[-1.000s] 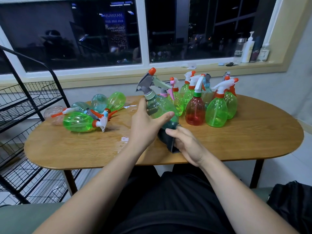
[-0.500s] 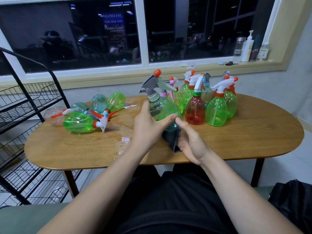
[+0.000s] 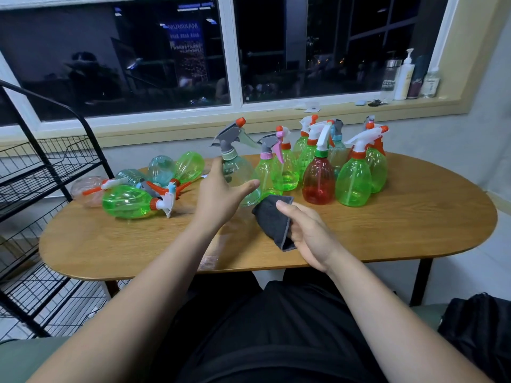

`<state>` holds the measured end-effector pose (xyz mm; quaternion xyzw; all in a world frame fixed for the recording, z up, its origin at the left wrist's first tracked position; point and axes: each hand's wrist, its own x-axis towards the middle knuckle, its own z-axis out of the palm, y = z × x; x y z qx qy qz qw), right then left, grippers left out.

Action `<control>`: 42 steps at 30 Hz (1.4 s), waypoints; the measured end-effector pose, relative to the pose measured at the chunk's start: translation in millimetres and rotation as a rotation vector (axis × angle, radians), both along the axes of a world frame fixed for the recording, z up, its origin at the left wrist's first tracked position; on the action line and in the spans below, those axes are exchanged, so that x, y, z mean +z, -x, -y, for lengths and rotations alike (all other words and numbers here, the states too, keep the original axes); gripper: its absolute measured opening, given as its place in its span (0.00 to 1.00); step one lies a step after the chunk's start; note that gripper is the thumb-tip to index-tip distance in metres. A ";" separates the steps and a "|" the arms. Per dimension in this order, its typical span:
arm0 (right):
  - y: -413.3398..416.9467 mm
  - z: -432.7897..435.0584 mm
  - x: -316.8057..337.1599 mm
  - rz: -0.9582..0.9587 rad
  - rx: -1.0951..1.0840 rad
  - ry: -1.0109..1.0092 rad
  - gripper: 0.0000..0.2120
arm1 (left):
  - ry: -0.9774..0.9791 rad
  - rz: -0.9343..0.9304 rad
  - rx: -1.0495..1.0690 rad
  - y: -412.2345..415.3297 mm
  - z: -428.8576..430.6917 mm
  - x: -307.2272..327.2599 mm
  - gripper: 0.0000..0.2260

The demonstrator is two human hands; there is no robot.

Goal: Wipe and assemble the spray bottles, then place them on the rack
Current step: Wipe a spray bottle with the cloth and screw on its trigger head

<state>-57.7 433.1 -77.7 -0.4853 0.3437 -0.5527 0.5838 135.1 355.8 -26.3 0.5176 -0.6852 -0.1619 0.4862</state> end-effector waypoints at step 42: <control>-4.5 5.9 -11.3 -0.236 -0.026 0.109 0.18 | 0.267 0.374 0.157 -115.9 23.6 -13.3 0.15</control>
